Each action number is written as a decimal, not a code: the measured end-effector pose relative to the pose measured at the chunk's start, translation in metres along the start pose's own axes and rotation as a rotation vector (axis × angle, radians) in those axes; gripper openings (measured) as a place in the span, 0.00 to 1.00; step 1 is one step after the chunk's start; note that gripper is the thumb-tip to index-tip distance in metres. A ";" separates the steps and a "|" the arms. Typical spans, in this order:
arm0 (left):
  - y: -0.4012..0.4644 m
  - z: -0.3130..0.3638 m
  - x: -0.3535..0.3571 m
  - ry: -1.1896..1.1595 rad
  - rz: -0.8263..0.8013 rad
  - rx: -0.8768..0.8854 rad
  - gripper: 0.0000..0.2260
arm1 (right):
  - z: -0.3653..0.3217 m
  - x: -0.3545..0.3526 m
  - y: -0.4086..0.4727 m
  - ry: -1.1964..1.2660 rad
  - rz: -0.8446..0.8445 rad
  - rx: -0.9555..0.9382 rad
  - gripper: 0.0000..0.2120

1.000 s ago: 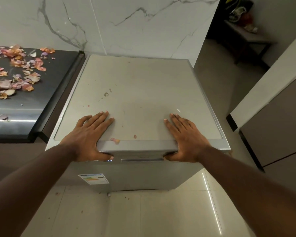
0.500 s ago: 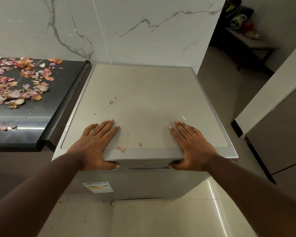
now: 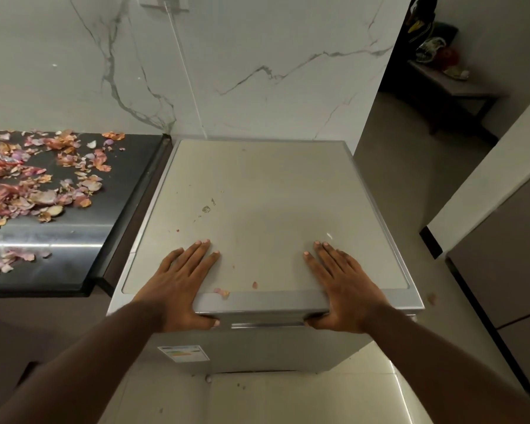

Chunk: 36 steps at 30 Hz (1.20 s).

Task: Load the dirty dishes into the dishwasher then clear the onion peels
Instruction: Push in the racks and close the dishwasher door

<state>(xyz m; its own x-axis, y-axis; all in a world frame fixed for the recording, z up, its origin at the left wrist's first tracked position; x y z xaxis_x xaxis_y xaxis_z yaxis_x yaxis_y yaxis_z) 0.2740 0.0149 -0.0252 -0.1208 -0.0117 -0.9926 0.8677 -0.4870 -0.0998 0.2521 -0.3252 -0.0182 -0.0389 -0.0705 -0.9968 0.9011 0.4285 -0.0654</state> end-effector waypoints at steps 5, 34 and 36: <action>0.002 0.002 -0.003 -0.013 -0.125 -0.043 0.63 | -0.001 -0.007 -0.001 0.019 -0.047 0.014 0.63; 0.004 -0.007 -0.022 -0.112 -0.441 -0.074 0.57 | -0.015 -0.034 0.013 0.062 -0.302 0.190 0.71; 0.000 -0.013 -0.024 -0.164 -0.423 -0.050 0.54 | -0.018 -0.045 0.026 0.119 -0.334 0.238 0.72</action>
<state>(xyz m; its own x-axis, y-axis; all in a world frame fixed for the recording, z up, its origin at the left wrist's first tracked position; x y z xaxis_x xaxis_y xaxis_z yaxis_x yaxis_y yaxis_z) 0.2836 0.0262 -0.0019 -0.5412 0.0389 -0.8400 0.7472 -0.4360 -0.5016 0.2692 -0.2943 0.0238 -0.3826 -0.0597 -0.9220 0.9045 0.1791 -0.3870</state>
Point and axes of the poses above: each hand's wrist, its own y-axis towards the middle knuckle, its own x-axis out of the palm, z = x × y, the point moved 5 cm from there along y, towards the middle knuckle, and after that the axes turned 2 degrees about -y, right-handed, at the moved point
